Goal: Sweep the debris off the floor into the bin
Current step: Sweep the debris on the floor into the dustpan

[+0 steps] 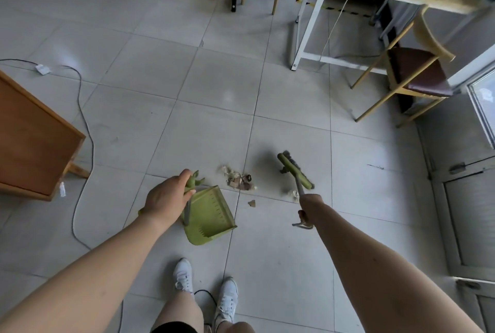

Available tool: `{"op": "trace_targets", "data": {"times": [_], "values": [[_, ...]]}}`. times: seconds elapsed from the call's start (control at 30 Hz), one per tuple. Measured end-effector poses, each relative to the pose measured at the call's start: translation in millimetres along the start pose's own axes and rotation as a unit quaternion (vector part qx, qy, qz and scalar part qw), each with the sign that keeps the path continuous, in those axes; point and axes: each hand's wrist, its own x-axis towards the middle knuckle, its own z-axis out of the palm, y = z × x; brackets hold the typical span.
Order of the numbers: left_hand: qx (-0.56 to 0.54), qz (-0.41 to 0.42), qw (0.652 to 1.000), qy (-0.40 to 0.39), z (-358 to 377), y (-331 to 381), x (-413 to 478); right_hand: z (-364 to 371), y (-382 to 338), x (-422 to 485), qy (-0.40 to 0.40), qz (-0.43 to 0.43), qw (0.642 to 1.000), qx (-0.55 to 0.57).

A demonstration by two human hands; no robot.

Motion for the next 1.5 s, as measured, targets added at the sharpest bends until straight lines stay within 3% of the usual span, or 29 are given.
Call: {"op": "trace_targets", "data": {"times": [0.17, 0.3, 0.47, 0.7, 1.0, 1.27, 1.5], "values": [[0.009, 0.02, 1.0, -0.016, 8.4, 3.1, 2.8, -16.7, 18.6, 17.9, 0.009, 0.075, 0.997, 0.004], [-0.001, 0.01, 1.0, -0.022, 13.7, -4.6, 6.4, -9.3, 28.9, 21.8, -0.001, 0.048, 0.999, -0.023], [-0.014, 0.013, 0.999, -0.034, 14.3, -21.6, 7.3, 20.3, 26.9, 9.8, -0.031, 0.125, 0.989, 0.072], [-0.006, 0.025, 0.998, -0.056, -9.1, -62.5, 21.3, 86.6, 18.3, -25.6, -0.093, 0.075, 0.991, 0.066], [-0.004, 0.072, 0.994, -0.08, -47.1, -121.2, 35.2, 169.5, 1.1, -71.8, -0.096, 0.051, 0.992, 0.062], [-0.007, 0.087, 0.993, -0.076, -71.2, -153.6, 54.4, 174.7, -18.4, -103.5, -0.06, 0.042, 0.992, 0.104], [-0.004, 0.103, 0.992, -0.071, -73.8, -149.1, 57.6, 148.8, -24.5, -128.0, -0.042, 0.026, 0.996, 0.076]]}}
